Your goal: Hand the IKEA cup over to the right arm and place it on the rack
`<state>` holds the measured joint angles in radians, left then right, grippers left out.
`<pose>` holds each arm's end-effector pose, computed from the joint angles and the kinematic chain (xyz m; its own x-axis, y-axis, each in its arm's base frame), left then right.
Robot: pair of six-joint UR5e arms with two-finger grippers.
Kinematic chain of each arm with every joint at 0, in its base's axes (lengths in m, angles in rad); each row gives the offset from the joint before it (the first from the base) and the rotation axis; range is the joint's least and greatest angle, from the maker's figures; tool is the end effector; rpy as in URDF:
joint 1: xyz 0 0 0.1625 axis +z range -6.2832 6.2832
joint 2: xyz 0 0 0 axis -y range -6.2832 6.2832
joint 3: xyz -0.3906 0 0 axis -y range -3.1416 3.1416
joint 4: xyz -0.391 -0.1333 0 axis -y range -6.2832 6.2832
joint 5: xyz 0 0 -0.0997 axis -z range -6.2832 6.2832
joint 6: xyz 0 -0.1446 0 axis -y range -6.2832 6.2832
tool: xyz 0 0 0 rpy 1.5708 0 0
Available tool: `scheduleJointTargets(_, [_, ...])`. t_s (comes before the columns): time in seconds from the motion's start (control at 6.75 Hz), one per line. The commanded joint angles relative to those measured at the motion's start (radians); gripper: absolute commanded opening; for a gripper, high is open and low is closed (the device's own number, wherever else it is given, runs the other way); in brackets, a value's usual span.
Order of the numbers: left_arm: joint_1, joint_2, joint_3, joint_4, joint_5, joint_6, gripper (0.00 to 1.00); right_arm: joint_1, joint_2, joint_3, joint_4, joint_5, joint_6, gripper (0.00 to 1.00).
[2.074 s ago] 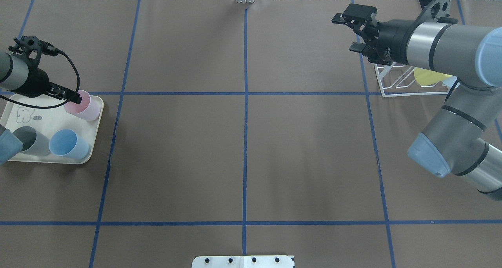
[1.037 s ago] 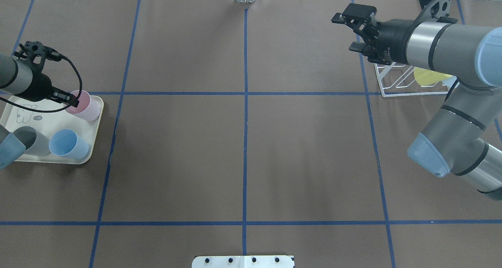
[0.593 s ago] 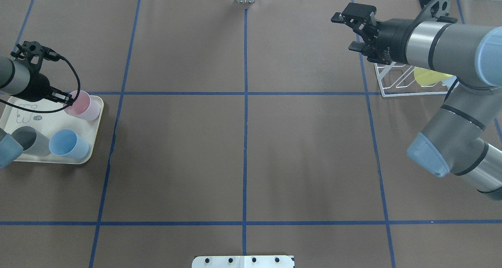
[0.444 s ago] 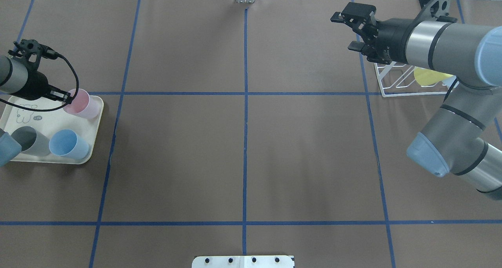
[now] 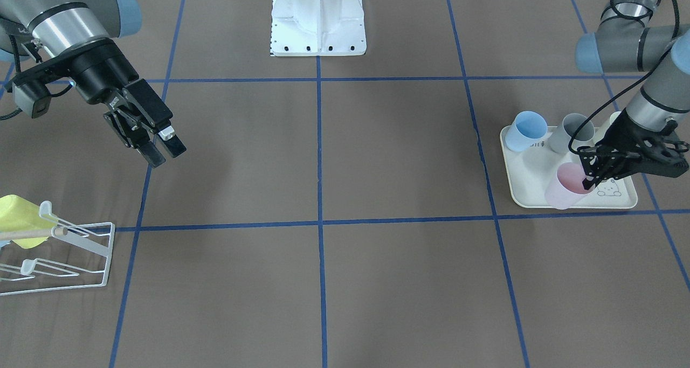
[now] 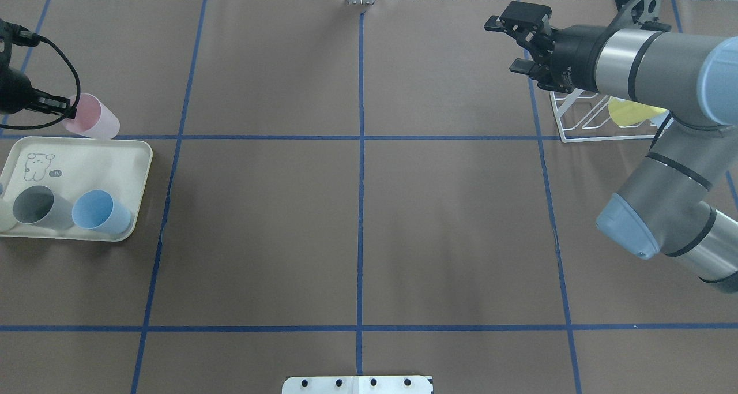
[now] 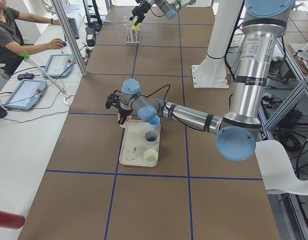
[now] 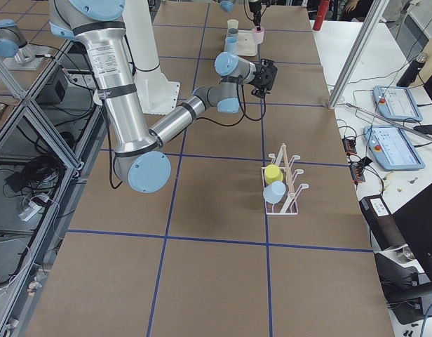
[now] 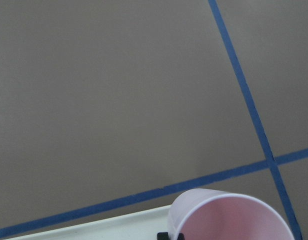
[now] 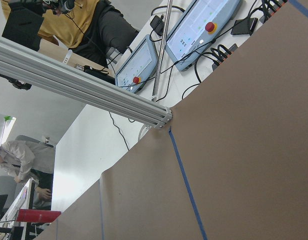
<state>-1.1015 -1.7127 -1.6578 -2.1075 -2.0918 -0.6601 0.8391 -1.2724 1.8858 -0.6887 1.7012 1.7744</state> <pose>0.2143 -0.5583 0.4818 0.6878 0.1586 -0.7084 0.1211 0.9371 0.3274 -0.3057 -0.5118 0.2221 -0.0824 0.2083 0.9746 -0.6478 0.7319 -0.2112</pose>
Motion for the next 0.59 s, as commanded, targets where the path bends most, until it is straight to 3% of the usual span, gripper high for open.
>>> scheduleJointTargets(0.0, [-0.012, -0.101, -0.008, -0.006, 0.033, -0.341, 0.00, 0.000, 0.008, 0.003, 0.003, -0.002, -0.001, 1.00])
scheduleJointTargets(0.15, [0.000, -0.131, -0.020, -0.032, 0.057, -0.533, 0.00, 0.000, 0.008, 0.003, 0.003, -0.003, -0.003, 1.00])
scheduleJointTargets(0.44, [0.099, -0.134, 0.001, -0.329, 0.178, -0.968, 0.00, 0.000, 0.030, 0.004, 0.002, -0.006, 0.003, 1.00])
